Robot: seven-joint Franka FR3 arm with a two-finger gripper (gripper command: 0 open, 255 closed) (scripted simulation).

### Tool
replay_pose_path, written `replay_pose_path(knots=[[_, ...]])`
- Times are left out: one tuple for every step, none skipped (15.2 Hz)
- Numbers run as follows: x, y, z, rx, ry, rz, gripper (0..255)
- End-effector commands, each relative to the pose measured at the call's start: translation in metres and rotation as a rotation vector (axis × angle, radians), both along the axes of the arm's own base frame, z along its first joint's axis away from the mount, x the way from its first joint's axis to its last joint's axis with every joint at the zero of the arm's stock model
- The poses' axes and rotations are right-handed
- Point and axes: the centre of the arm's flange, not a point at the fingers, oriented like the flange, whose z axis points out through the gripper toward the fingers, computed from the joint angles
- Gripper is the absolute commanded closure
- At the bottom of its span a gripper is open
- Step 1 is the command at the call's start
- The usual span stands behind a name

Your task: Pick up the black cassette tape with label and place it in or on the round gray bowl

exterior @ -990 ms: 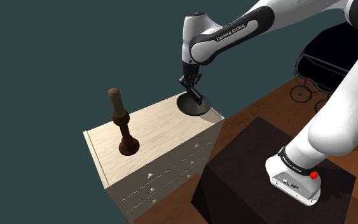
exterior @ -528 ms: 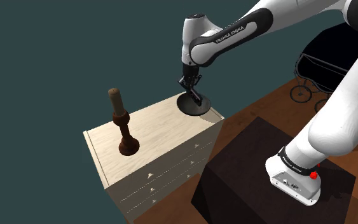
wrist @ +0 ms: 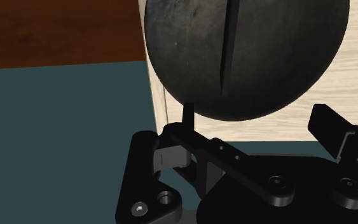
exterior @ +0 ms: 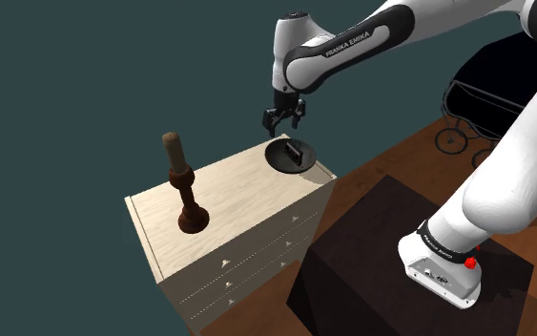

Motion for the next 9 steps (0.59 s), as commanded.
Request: replay_pose_path(knots=[[0.000, 0.000, 0.022, 0.000, 0.001, 0.000, 0], [0.000, 0.000, 0.032, 0.000, 0.001, 0.000, 0], [0.000, 0.000, 0.032, 0.000, 0.001, 0.000, 0], [0.000, 0.000, 0.032, 0.000, 0.001, 0.000, 0], [0.000, 0.000, 0.032, 0.000, 0.001, 0.000, 0], [0.000, 0.000, 0.032, 0.000, 0.001, 0.000, 0], [0.000, 0.000, 0.032, 0.000, 0.001, 0.000, 0], [0.000, 0.000, 0.032, 0.000, 0.001, 0.000, 0], [0.000, 0.000, 0.032, 0.000, 0.001, 0.000, 0]])
